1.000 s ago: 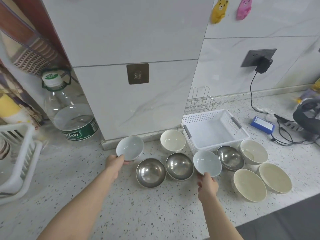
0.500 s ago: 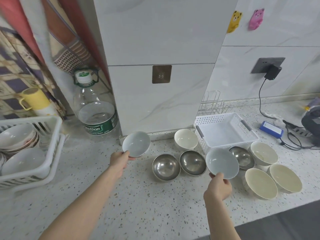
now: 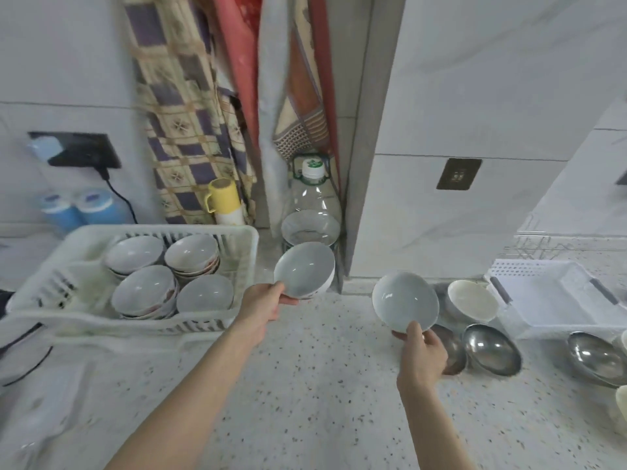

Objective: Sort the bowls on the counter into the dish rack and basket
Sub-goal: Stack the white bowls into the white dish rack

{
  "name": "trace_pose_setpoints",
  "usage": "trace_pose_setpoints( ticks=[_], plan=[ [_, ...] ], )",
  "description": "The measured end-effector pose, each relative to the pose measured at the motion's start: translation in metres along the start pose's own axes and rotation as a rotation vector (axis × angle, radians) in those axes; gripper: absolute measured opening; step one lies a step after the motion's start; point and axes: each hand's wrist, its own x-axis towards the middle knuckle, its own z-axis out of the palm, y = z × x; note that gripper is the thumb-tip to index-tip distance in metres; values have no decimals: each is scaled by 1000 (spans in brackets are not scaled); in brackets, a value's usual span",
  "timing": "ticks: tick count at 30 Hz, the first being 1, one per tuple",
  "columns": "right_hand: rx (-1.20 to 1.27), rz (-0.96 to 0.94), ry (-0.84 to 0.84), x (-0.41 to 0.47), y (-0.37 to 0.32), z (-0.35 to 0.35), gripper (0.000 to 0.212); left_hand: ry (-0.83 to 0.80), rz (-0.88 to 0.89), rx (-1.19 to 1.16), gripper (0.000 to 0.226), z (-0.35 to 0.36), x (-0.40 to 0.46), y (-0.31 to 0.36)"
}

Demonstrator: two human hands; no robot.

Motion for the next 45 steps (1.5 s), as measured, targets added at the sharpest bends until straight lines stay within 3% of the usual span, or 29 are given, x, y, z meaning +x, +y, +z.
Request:
trace_pose_setpoints(
  ticks=[5, 8, 13, 19, 28, 35, 38, 45],
  plan=[
    [-51, -94, -232, -51, -5, 66, 14, 51, 6, -101, 19, -82, 2, 9],
    [-55, -121, -371, -78, -10, 105, 27, 127, 27, -115, 14, -130, 4, 11],
    [-113, -175, -505, -111, -16, 162, 33, 212, 38, -126, 16, -191, 12, 7],
    [-349, -314, -615, -128, -18, 208, 35, 288, 77, -153, 20, -226, 24, 0],
    [-665, -353, -626, -136, -1, 244, 45, 275, 22, -185, 20, -245, 44, -12],
    [-841, -491, -631, -143, 13, 250, 24, 275, 5, -194, 19, -243, 54, -11],
    [-860, -565, -608, -143, 18, 251, 36, 270, 12, -191, 19, -241, 58, -9],
    [-967, -599, -598, -142, 19, 255, 30, 271, 43, -178, 15, -240, 65, -14]
  ],
)
